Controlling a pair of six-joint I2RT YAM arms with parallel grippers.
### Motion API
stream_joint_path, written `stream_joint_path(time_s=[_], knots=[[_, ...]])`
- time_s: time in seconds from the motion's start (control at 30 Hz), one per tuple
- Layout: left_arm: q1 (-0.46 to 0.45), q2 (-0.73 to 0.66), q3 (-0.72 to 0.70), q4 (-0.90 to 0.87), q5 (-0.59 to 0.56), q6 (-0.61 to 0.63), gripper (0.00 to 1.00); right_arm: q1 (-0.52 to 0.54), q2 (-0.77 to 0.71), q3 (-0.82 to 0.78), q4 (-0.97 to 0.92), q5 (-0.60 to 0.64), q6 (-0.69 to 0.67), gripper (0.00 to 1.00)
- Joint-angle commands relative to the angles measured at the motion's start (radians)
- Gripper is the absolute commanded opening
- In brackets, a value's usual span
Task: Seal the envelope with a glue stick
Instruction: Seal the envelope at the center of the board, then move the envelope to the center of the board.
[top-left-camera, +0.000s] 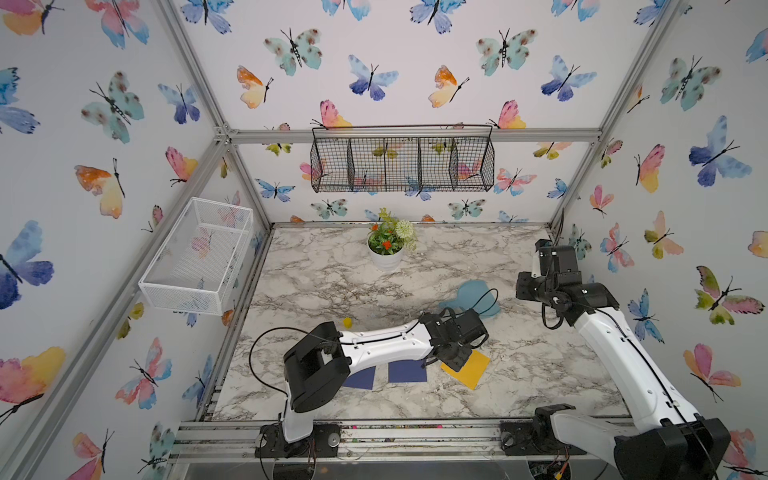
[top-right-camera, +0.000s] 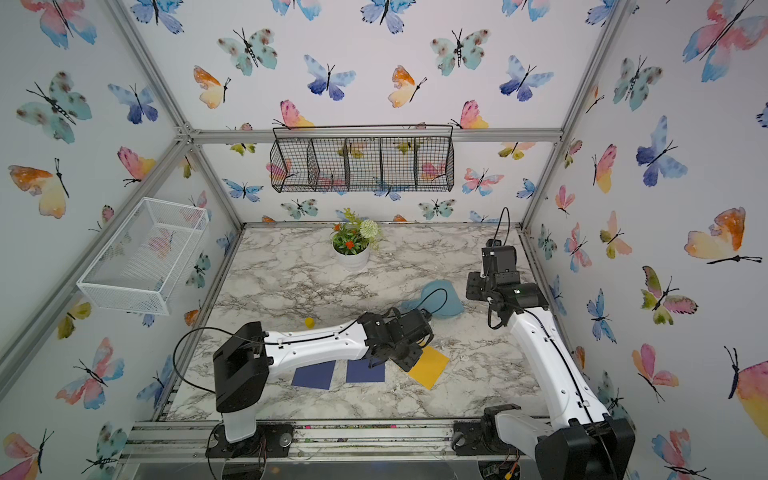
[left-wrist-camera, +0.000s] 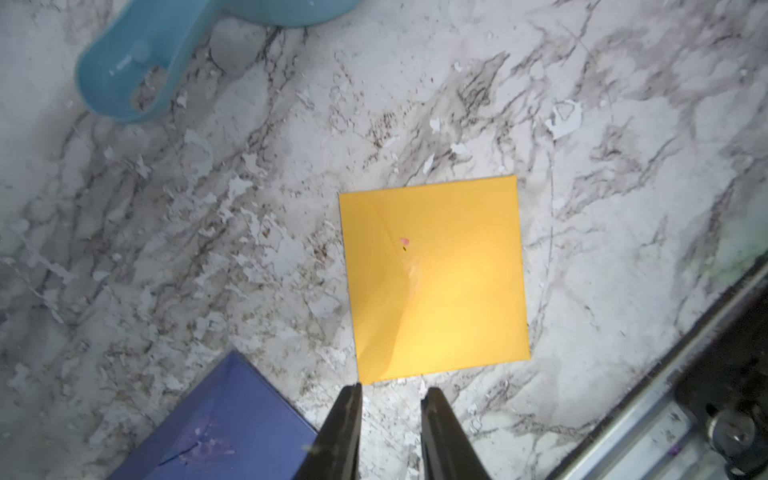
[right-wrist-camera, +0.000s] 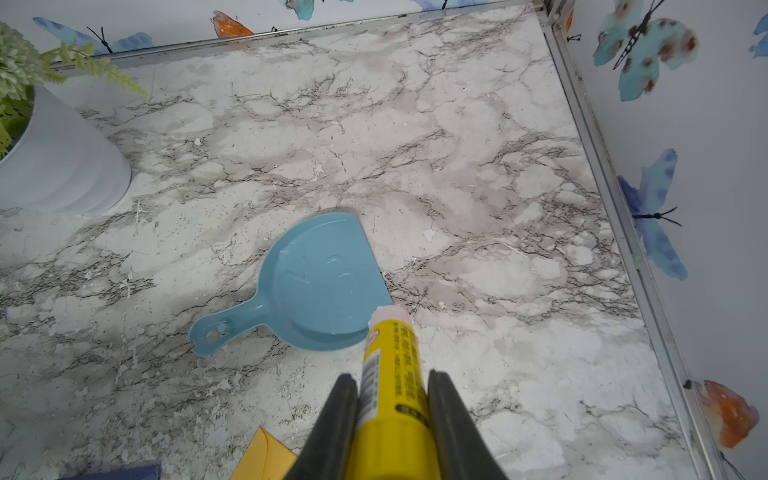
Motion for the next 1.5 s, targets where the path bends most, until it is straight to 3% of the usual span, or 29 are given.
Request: stream_joint_path(time_s=[0.0,0.17,0.43,1.07,1.2,1.47], knots=[[-0.001,-0.041,-0.126,0.101,0.128,-0.090,0.30,-0.005,0.003,0.020,-0.009,0.023,-0.013,0.03],[0.000,-0.030,-0.221,0.209,0.192,-0.131,0.31,-0.005,0.001,0.022,-0.009,0.020,-0.016,0.03],[0.012,0.055,-0.208,0.221,0.173,-0.109,0.33,-0.005,-0.004,0.023,-0.010,0.024,-0.017,0.03],[0.050,0.275,0.046,0.259,0.198,0.039,0.33,-0.005,0.001,0.025,-0.003,-0.012,-0.010,0.02],[0.064,0.195,0.020,0.305,0.181,0.042,0.32,-0.005,-0.002,0.035,-0.012,-0.053,0.001,0.02],[0.136,-0.112,-0.149,0.341,0.154,0.074,0.33,-0.005,0.013,0.077,-0.055,-0.237,0.025,0.03]])
